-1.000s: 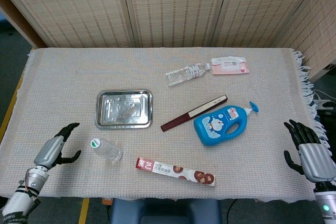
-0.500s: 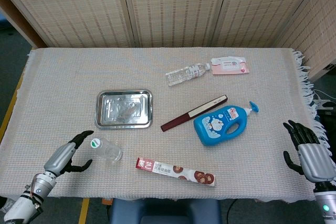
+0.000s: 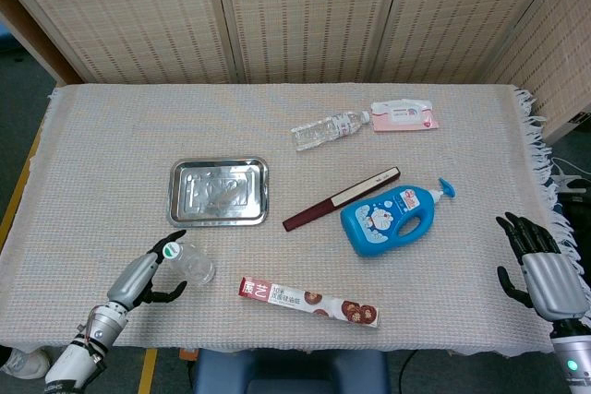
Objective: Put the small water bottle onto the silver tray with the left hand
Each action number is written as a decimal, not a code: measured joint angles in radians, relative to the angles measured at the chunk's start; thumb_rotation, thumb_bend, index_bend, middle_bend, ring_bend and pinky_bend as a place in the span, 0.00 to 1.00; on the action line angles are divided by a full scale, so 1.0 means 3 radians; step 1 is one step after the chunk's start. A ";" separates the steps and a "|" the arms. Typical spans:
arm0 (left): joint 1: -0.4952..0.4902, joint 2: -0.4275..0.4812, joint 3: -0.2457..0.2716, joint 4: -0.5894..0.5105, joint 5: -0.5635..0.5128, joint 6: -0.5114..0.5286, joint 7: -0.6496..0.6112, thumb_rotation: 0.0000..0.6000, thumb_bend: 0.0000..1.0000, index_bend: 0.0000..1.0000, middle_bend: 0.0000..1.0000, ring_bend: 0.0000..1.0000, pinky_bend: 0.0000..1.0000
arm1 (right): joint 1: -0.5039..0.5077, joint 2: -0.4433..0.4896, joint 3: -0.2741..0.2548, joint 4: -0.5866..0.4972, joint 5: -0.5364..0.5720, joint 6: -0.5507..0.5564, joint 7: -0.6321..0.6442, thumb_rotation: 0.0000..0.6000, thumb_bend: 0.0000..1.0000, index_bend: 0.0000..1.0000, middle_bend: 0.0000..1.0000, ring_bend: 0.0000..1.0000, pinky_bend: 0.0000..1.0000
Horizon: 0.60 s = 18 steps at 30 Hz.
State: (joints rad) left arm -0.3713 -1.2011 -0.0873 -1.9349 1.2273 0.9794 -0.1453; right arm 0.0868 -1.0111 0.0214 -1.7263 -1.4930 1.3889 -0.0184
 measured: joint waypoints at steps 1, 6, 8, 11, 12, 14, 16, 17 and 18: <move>-0.0012 -0.0055 -0.0005 0.0029 -0.0029 0.0016 0.0032 1.00 0.40 0.00 0.00 0.00 0.10 | 0.0001 0.0001 0.0001 0.0000 -0.0001 -0.0001 0.0001 1.00 0.25 0.00 0.00 0.00 0.09; -0.0053 -0.0168 -0.0020 0.0073 -0.0131 0.0055 0.0123 1.00 0.40 0.00 0.00 0.00 0.10 | -0.0001 0.0000 0.0001 0.0001 -0.0003 0.0008 0.0004 1.00 0.25 0.00 0.00 0.00 0.09; -0.0066 -0.0181 -0.0027 0.0073 -0.0161 0.0058 0.0135 1.00 0.40 0.00 0.00 0.00 0.10 | -0.0002 -0.0003 0.0001 0.0005 -0.0008 0.0014 0.0009 1.00 0.25 0.00 0.00 0.00 0.09; -0.0081 -0.0193 -0.0040 0.0070 -0.0204 0.0061 0.0138 1.00 0.40 0.00 0.00 0.00 0.10 | -0.0001 -0.0009 0.0004 0.0005 0.0010 0.0009 -0.0011 1.00 0.25 0.00 0.00 0.00 0.09; -0.0086 -0.0198 -0.0045 0.0068 -0.0218 0.0059 0.0134 1.00 0.40 0.00 0.00 0.00 0.10 | 0.0001 -0.0010 0.0004 0.0004 0.0014 0.0004 -0.0015 1.00 0.25 0.00 0.00 0.00 0.09; -0.0097 -0.0211 -0.0053 0.0063 -0.0242 0.0051 0.0114 1.00 0.40 0.00 0.00 0.00 0.09 | 0.0005 -0.0012 0.0003 0.0003 0.0018 -0.0008 -0.0021 1.00 0.25 0.00 0.00 0.00 0.09; -0.0105 -0.0234 -0.0061 0.0062 -0.0254 0.0047 0.0093 1.00 0.40 0.00 0.00 0.00 0.09 | 0.0009 -0.0015 0.0004 0.0004 0.0025 -0.0015 -0.0029 1.00 0.24 0.00 0.00 0.00 0.09; -0.0110 -0.0247 -0.0063 0.0063 -0.0258 0.0044 0.0085 1.00 0.40 0.00 0.00 0.00 0.09 | 0.0010 -0.0018 0.0005 0.0004 0.0036 -0.0021 -0.0038 1.00 0.24 0.00 0.00 0.00 0.09; -0.0116 -0.0261 -0.0065 0.0064 -0.0263 0.0039 0.0079 1.00 0.40 0.00 0.00 0.00 0.09 | 0.0012 -0.0018 0.0005 0.0003 0.0044 -0.0029 -0.0044 1.00 0.24 0.00 0.00 0.00 0.09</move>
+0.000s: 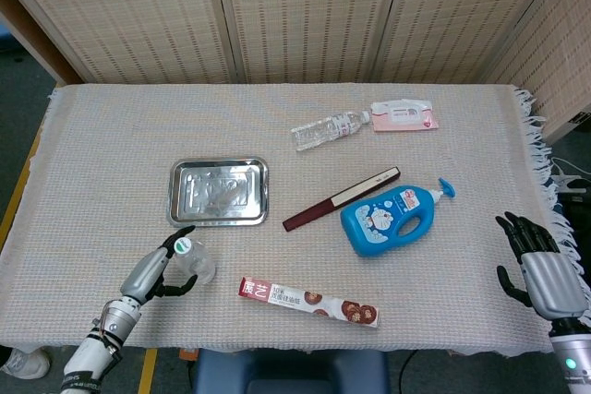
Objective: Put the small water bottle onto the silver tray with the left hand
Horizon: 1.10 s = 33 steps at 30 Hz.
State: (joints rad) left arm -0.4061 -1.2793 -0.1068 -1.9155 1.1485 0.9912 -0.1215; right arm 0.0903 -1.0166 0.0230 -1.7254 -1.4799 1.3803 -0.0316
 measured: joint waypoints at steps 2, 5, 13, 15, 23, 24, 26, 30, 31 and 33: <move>-0.0012 -0.0032 -0.0003 0.0004 -0.0016 -0.0004 -0.0002 1.00 0.40 0.00 0.00 0.00 0.09 | 0.0004 0.0003 0.0001 -0.0009 0.0007 -0.0009 -0.0005 1.00 0.24 0.00 0.00 0.00 0.09; -0.0013 -0.0082 -0.0011 0.0011 -0.0041 0.0032 0.0012 1.00 0.40 0.00 0.02 0.03 0.10 | 0.0002 0.0003 0.0005 -0.0009 0.0010 0.0000 0.0001 1.00 0.24 0.00 0.00 0.00 0.09; 0.0029 -0.0223 -0.0053 0.0020 -0.0195 0.0197 0.0028 1.00 0.39 0.19 0.28 0.27 0.27 | 0.0000 0.0003 0.0012 -0.0009 0.0023 0.0007 0.0008 1.00 0.24 0.00 0.00 0.00 0.09; 0.0038 -0.0238 -0.0063 0.0017 -0.0218 0.0219 0.0024 1.00 0.39 0.24 0.34 0.32 0.31 | 0.0003 0.0004 0.0011 -0.0013 0.0028 -0.0003 0.0003 1.00 0.25 0.00 0.00 0.00 0.09; 0.0030 -0.0239 -0.0091 0.0039 -0.0224 0.0330 0.0201 1.00 0.40 0.34 0.45 0.39 0.35 | 0.0007 0.0009 0.0010 -0.0022 0.0040 -0.0014 -0.0005 1.00 0.25 0.00 0.00 0.00 0.09; 0.0024 -0.0234 -0.0098 0.0044 -0.0224 0.0347 0.0247 1.00 0.40 0.35 0.46 0.40 0.35 | 0.0006 0.0008 0.0011 -0.0022 0.0042 -0.0012 -0.0005 1.00 0.25 0.00 0.00 0.00 0.09; 0.0005 -0.0220 -0.0114 0.0060 -0.0225 0.0389 0.0375 1.00 0.40 0.36 0.46 0.40 0.35 | 0.0005 0.0008 0.0012 -0.0023 0.0046 -0.0010 -0.0006 1.00 0.25 0.00 0.00 0.00 0.09; -0.0031 -0.0191 -0.0146 0.0097 -0.0231 0.0466 0.0574 1.00 0.40 0.38 0.49 0.42 0.37 | 0.0007 0.0012 0.0012 -0.0025 0.0042 -0.0013 0.0003 1.00 0.24 0.00 0.00 0.00 0.09; -0.0046 -0.0178 -0.0160 0.0125 -0.0227 0.0510 0.0668 1.00 0.40 0.39 0.49 0.43 0.38 | 0.0007 0.0010 0.0012 -0.0022 0.0044 -0.0014 0.0001 1.00 0.24 0.00 0.00 0.00 0.09; -0.0069 -0.0163 -0.0184 0.0171 -0.0231 0.0596 0.0880 1.00 0.40 0.40 0.50 0.43 0.40 | 0.0009 0.0011 0.0009 -0.0023 0.0050 -0.0027 -0.0005 1.00 0.24 0.00 0.00 0.00 0.09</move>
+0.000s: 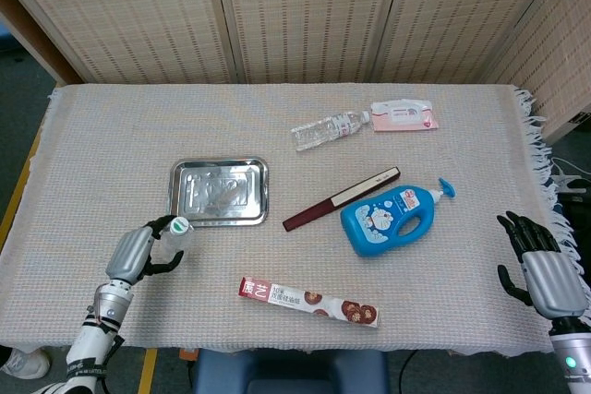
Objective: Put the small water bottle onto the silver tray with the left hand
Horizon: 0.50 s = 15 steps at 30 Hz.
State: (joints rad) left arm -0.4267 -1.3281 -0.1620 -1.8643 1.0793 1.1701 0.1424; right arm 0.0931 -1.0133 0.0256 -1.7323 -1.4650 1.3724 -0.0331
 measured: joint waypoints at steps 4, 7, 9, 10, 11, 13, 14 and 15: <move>-0.0053 0.0024 -0.0045 0.0165 0.0008 0.0271 0.0677 1.00 0.40 0.41 0.51 0.44 0.40 | 0.0009 0.0001 -0.0003 -0.0003 0.0008 -0.0021 -0.0013 1.00 0.24 0.00 0.00 0.00 0.09; -0.0093 0.0016 -0.0047 0.0363 0.0076 0.0508 0.1237 1.00 0.40 0.43 0.54 0.47 0.43 | 0.0014 -0.0003 -0.0005 -0.0006 0.0021 -0.0038 -0.0034 1.00 0.25 0.00 0.00 0.00 0.09; -0.0108 0.0002 -0.0046 0.0508 0.0145 0.0660 0.1546 1.00 0.40 0.44 0.55 0.47 0.45 | 0.0017 -0.0009 -0.0004 -0.0004 0.0023 -0.0041 -0.0043 1.00 0.25 0.00 0.00 0.00 0.09; -0.0112 -0.0006 -0.0050 0.0581 0.0172 0.0733 0.1702 1.00 0.40 0.44 0.55 0.47 0.45 | 0.0018 -0.0012 -0.0004 -0.0002 0.0028 -0.0043 -0.0050 1.00 0.24 0.00 0.00 0.00 0.09; -0.0115 -0.0010 -0.0056 0.0610 0.0180 0.0762 0.1784 1.00 0.40 0.44 0.55 0.48 0.45 | 0.0019 -0.0014 -0.0004 -0.0002 0.0035 -0.0048 -0.0057 1.00 0.25 0.00 0.00 0.00 0.09; -0.0119 -0.0013 -0.0080 0.0611 0.0184 0.0776 0.1857 1.00 0.40 0.44 0.55 0.48 0.45 | 0.0023 -0.0015 -0.0006 -0.0005 0.0047 -0.0065 -0.0068 1.00 0.25 0.00 0.00 0.00 0.09; -0.0120 -0.0011 -0.0095 0.0594 0.0181 0.0770 0.1839 1.00 0.40 0.44 0.55 0.48 0.45 | 0.0026 -0.0012 -0.0007 -0.0009 0.0051 -0.0074 -0.0072 1.00 0.25 0.00 0.00 0.00 0.09; -0.0121 -0.0009 -0.0113 0.0572 0.0176 0.0761 0.1791 1.00 0.40 0.44 0.55 0.48 0.45 | 0.0028 -0.0011 -0.0008 -0.0011 0.0049 -0.0075 -0.0070 1.00 0.25 0.00 0.00 0.00 0.09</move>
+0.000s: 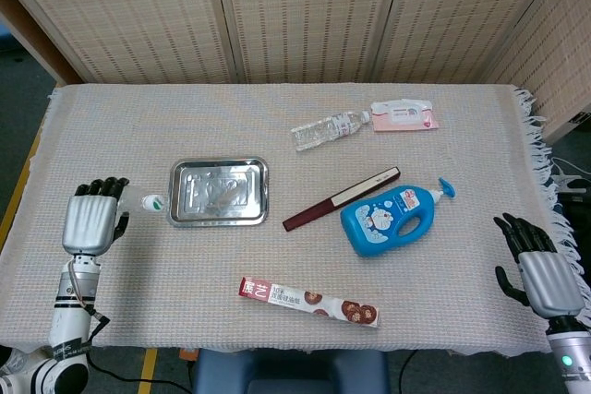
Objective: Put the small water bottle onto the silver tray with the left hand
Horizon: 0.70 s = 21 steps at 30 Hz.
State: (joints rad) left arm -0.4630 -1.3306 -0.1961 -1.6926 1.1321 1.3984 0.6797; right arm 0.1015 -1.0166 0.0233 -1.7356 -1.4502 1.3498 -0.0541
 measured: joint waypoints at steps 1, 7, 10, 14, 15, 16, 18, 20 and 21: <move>0.0000 0.0005 -0.0030 -0.0038 -0.0013 -0.0019 -0.0111 1.00 0.40 0.44 0.55 0.48 0.45 | 0.0002 0.0001 0.0000 0.0000 -0.0001 0.0000 0.0002 1.00 0.25 0.00 0.00 0.00 0.09; 0.0025 0.0086 -0.0255 -0.0312 -0.0179 -0.0257 -0.1334 1.00 0.41 0.44 0.56 0.48 0.46 | 0.0001 0.0008 -0.0002 -0.0001 -0.0008 0.0002 0.0020 1.00 0.24 0.00 0.00 0.00 0.09; 0.0045 0.0152 -0.0393 -0.0438 -0.0298 -0.0426 -0.2064 1.00 0.41 0.44 0.56 0.48 0.46 | 0.0001 0.0004 -0.0005 0.0001 -0.0001 -0.0004 0.0011 1.00 0.24 0.00 0.00 0.00 0.09; 0.0057 0.0216 -0.0510 -0.0523 -0.0435 -0.0575 -0.2650 1.00 0.41 0.44 0.56 0.48 0.47 | 0.0007 0.0001 -0.0005 -0.0001 0.0007 -0.0013 -0.0002 1.00 0.24 0.00 0.00 0.00 0.09; 0.0056 0.0223 -0.0516 -0.0525 -0.0449 -0.0583 -0.2705 1.00 0.42 0.44 0.56 0.48 0.47 | 0.0007 -0.0001 -0.0004 0.0000 0.0012 -0.0016 -0.0007 1.00 0.24 0.00 0.00 0.00 0.09; 0.0054 0.0227 -0.0516 -0.0519 -0.0458 -0.0581 -0.2733 1.00 0.42 0.45 0.56 0.48 0.47 | 0.0008 -0.0001 -0.0004 -0.0001 0.0017 -0.0020 -0.0012 1.00 0.24 0.00 0.00 0.00 0.09; 0.0047 0.0217 -0.0499 -0.0485 -0.0447 -0.0546 -0.2673 1.00 0.42 0.45 0.56 0.48 0.47 | 0.0012 0.0000 -0.0005 -0.0005 0.0019 -0.0027 -0.0016 1.00 0.25 0.00 0.00 0.00 0.09; 0.0033 0.0182 -0.0452 -0.0399 -0.0395 -0.0456 -0.2453 1.00 0.42 0.45 0.57 0.48 0.47 | 0.0012 -0.0003 -0.0005 -0.0002 0.0017 -0.0023 -0.0017 1.00 0.25 0.00 0.00 0.00 0.09; 0.0026 0.0158 -0.0425 -0.0345 -0.0357 -0.0404 -0.2308 1.00 0.42 0.46 0.57 0.48 0.48 | 0.0011 -0.0004 -0.0005 -0.0001 0.0019 -0.0023 -0.0020 1.00 0.25 0.00 0.00 0.00 0.09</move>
State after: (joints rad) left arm -0.4553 -1.2832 -0.3235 -1.7961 1.0250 1.2772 -0.0128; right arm 0.1047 -1.0177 0.0217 -1.7359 -1.4446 1.3429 -0.0601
